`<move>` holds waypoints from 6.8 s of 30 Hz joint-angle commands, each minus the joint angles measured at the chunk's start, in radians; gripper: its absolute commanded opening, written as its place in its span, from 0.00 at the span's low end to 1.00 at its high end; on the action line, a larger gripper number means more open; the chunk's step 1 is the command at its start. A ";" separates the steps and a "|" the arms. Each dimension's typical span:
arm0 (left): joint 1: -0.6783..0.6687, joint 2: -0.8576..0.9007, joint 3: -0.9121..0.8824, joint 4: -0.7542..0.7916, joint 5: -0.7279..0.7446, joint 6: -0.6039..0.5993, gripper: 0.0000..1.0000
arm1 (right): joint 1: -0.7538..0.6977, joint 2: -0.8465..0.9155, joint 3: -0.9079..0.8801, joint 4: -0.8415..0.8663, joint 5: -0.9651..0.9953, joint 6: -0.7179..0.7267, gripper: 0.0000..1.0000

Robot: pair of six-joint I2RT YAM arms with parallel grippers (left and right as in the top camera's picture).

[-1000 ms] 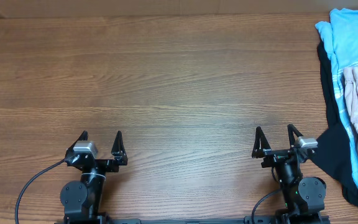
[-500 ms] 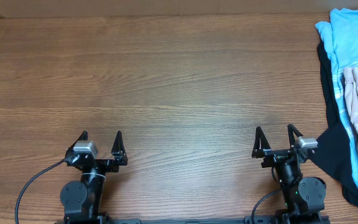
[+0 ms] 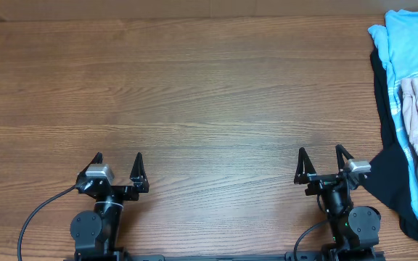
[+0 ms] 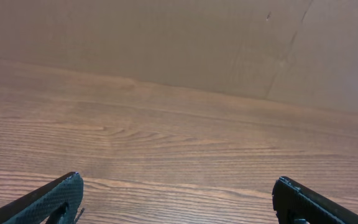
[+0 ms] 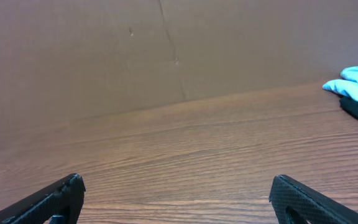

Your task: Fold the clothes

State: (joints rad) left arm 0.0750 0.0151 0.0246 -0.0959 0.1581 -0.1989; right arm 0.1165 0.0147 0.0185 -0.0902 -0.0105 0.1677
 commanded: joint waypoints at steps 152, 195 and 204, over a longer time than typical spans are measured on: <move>-0.003 -0.010 -0.005 0.004 0.017 0.027 1.00 | -0.600 2.081 1.810 -0.627 0.234 -0.403 0.04; -0.003 -0.010 -0.005 0.004 0.017 0.027 1.00 | 0.457 1.973 1.781 -0.626 -0.220 0.051 0.04; -0.003 -0.010 -0.005 0.004 0.017 0.027 1.00 | 0.689 2.077 1.781 -0.435 -0.219 0.086 0.04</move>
State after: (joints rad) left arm 0.0750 0.0151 0.0246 -0.0952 0.1616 -0.1989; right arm 0.7658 2.1151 1.7859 -0.5762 -0.2165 0.2188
